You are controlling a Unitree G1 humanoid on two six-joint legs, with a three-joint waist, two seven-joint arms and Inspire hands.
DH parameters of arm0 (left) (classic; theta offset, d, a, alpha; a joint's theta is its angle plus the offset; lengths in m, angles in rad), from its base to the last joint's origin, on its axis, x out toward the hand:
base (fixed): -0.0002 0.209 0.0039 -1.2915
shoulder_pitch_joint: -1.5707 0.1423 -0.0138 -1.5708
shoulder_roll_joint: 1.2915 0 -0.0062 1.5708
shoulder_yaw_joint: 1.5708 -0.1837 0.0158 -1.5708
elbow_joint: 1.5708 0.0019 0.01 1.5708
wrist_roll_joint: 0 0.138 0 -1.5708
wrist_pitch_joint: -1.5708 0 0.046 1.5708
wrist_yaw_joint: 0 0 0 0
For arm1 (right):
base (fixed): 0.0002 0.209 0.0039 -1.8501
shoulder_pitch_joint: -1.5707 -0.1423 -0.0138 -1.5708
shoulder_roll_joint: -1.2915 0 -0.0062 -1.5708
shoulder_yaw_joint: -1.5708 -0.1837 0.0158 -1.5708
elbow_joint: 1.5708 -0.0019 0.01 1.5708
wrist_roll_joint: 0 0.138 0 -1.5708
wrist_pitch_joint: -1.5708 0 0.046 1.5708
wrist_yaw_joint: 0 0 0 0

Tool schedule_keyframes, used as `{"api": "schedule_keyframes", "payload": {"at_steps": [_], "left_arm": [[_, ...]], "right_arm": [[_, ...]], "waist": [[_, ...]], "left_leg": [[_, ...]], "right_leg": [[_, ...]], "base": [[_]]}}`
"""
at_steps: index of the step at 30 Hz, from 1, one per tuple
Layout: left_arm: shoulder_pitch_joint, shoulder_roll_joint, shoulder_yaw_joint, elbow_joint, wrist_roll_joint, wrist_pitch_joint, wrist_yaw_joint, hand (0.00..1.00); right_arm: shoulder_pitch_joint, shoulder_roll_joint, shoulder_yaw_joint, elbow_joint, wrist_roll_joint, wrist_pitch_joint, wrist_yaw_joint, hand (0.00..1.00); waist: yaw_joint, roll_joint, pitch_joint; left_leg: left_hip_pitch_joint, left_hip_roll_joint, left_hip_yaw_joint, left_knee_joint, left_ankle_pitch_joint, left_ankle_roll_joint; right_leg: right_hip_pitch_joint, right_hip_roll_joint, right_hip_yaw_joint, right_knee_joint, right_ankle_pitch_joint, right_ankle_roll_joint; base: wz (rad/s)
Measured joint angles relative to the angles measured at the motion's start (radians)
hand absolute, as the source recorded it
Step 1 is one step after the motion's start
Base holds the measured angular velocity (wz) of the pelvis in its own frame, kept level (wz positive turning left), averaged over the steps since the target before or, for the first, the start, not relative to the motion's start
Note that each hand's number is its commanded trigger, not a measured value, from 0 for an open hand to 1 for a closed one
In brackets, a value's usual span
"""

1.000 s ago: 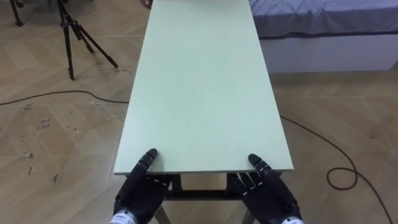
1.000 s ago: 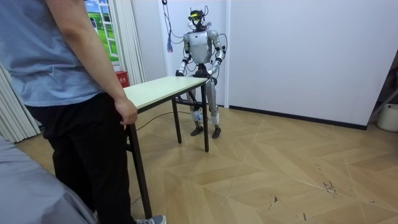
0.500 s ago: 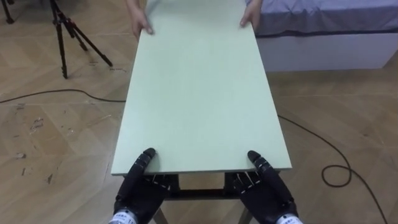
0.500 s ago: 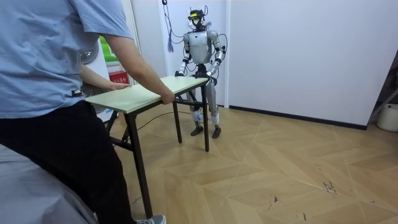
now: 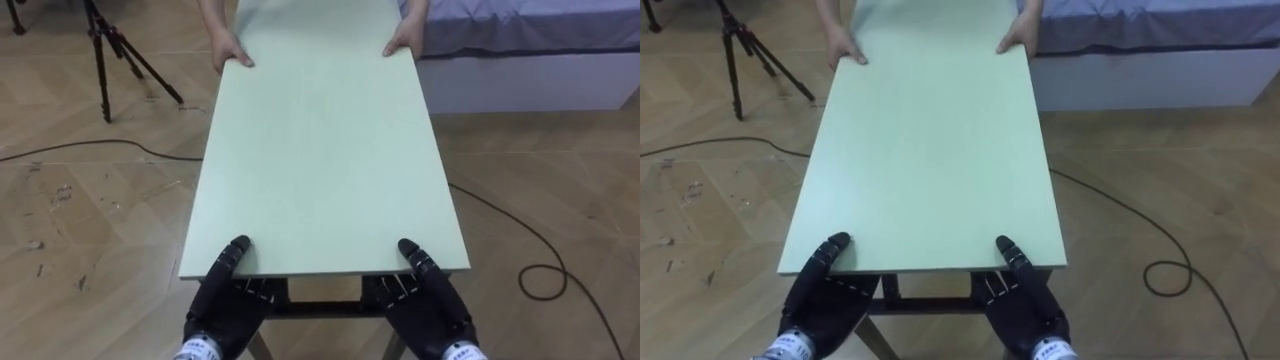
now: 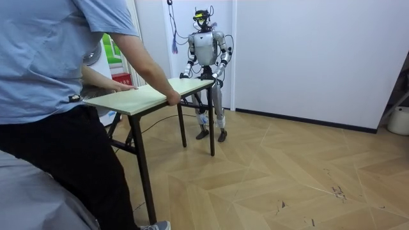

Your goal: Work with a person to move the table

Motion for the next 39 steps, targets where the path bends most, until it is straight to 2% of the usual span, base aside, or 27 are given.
{"api": "schedule_keyframes", "payload": {"at_steps": [5, 11, 16, 21, 26, 30, 31, 33, 35, 36, 37, 38, 39], "left_arm": [[0.001, -0.027, 0.0, -0.024, 0.044, -0.024, 0.0, 1.0], [0.041, -0.031, 0.0, -0.145, 0.084, -0.056, 0.001, 1.0], [0.043, -0.031, 0.0, -0.171, 0.106, -0.081, 0.001, 1.0], [0.075, -0.031, -0.005, -0.211, 0.104, -0.111, 0.001, 1.0], [0.102, -0.031, -0.044, -0.232, 0.108, -0.188, -0.008, 1.0], [0.124, -0.033, -0.064, -0.232, 0.101, -0.21, -0.018, 1.0], [0.126, -0.035, -0.069, -0.232, 0.096, -0.217, -0.018, 1.0], [0.125, -0.034, -0.073, -0.232, 0.095, -0.223, -0.021, 1.0], [0.122, -0.041, -0.074, -0.233, 0.094, -0.223, -0.024, 1.0], [0.119, -0.043, -0.076, -0.233, 0.094, -0.224, -0.026, 1.0], [0.11, -0.044, -0.08, -0.233, 0.094, -0.229, -0.028, 1.0], [0.105, -0.049, -0.078, -0.233, 0.096, -0.231, -0.03, 1.0], [0.107, -0.052, -0.077, -0.233, 0.095, -0.231, -0.033, 1.0]], "right_arm": [[0.0, -0.004, -0.001, -0.019, -0.004, -0.024, -0.001, 1.0], [0.026, -0.014, -0.001, -0.123, -0.003, -0.043, -0.006, 1.0], [0.028, -0.011, 0.001, -0.14, 0.001, -0.044, -0.006, 1.0], [0.031, -0.015, 0.032, -0.161, 0.003, -0.077, -0.006, 1.0], [0.05, -0.025, 0.083, -0.197, 0.013, -0.135, 0.006, 1.0], [0.05, -0.045, 0.104, -0.197, 0.016, -0.153, 0.013, 1.0], [0.05, -0.052, 0.105, -0.196, 0.022, -0.154, 0.013, 1.0], [0.049, -0.054, 0.111, -0.197, 0.023, -0.162, 0.018, 1.0], [0.048, -0.056, 0.112, -0.197, 0.016, -0.176, 0.037, 1.0], [0.047, -0.057, 0.113, -0.197, 0.016, -0.181, 0.042, 1.0], [0.042, -0.059, 0.112, -0.197, 0.017, -0.192, 0.051, 1.0], [0.037, -0.065, 0.112, -0.201, 0.014, -0.195, 0.053, 1.0], [0.035, -0.069, 0.114, -0.203, 0.011, -0.194, 0.053, 1.0]], "waist": [[0.011, -0.002, -0.0009], [0.011, -0.003, -0.0018], [0.011, -0.004, -0.0021], [0.007, -0.004, -0.0024], [0.017, -0.014, -0.0072], [0.02, -0.016, -0.0074], [0.022, -0.017, -0.0072], [0.028, -0.019, -0.0073], [0.043, -0.019, -0.0082], [0.045, -0.018, -0.0093], [0.042, -0.017, -0.0097], [0.045, -0.016, -0.009], [0.055, -0.012, -0.009]], "left_leg": [[-0.003, 0.0, 0.0, 0.001, 0.0, 0.0], [-0.027, 0.001, 0.003, 0.004, 0.0, 0.0], [-0.033, 0.001, 0.003, 0.004, 0.0, 0.0], [-0.034, 0.002, 0.003, 0.004, 0.0, 0.0], [-0.055, 0.005, 0.002, 0.033, -0.001, -0.001], [-0.079, 0.008, 0.001, 0.091, -0.004, -0.006], [-0.1, 0.019, -0.002, 0.129, -0.009, -0.013], [-0.149, 0.02, -0.007, 0.205, -0.013, -0.018], [-0.197, 0.017, -0.037, 0.247, -0.013, -0.018], [-0.206, 0.017, -0.046, 0.247, -0.013, -0.018], [-0.224, 0.019, -0.063, 0.242, -0.014, -0.021], [-0.243, 0.037, -0.051, 0.287, -0.035, -0.046], [-0.249, 0.053, -0.037, 0.351, -0.053, -0.057]], "right_leg": [[0.001, 0.0, -0.003, 0.0, 0.0, 0.0], [-0.025, 0.001, -0.001, -0.001, 0.006, -0.002], [-0.032, 0.001, -0.003, -0.001, 0.006, -0.002], [-0.034, 0.004, 0.01, 0.0, 0.006, -0.001], [-0.053, 0.004, 0.01, 0.013, 0.006, -0.002], [-0.058, -0.001, 0.006, 0.031, 0.005, -0.002], [-0.071, -0.002, -0.004, 0.049, 0.005, -0.003], [-0.092, -0.001, -0.019, 0.073, 0.005, -0.007], [-0.115, -0.002, -0.026, 0.071, -0.005, -0.031], [-0.125, -0.003, -0.032, 0.071, -0.004, -0.035], [-0.148, -0.003, -0.054, 0.071, -0.002, -0.048], [-0.174, -0.005, -0.096, 0.069, -0.001, -0.063], [-0.175, -0.002, -0.123, 0.068, -0.001, -0.07]], "base": [[0.01], [-0.02], [-0.01], [-0.05], [-0.03], [-0.01], [0.0], [-0.02], [-0.05], [0.12], [0.05], [-0.11], [-0.44]]}}
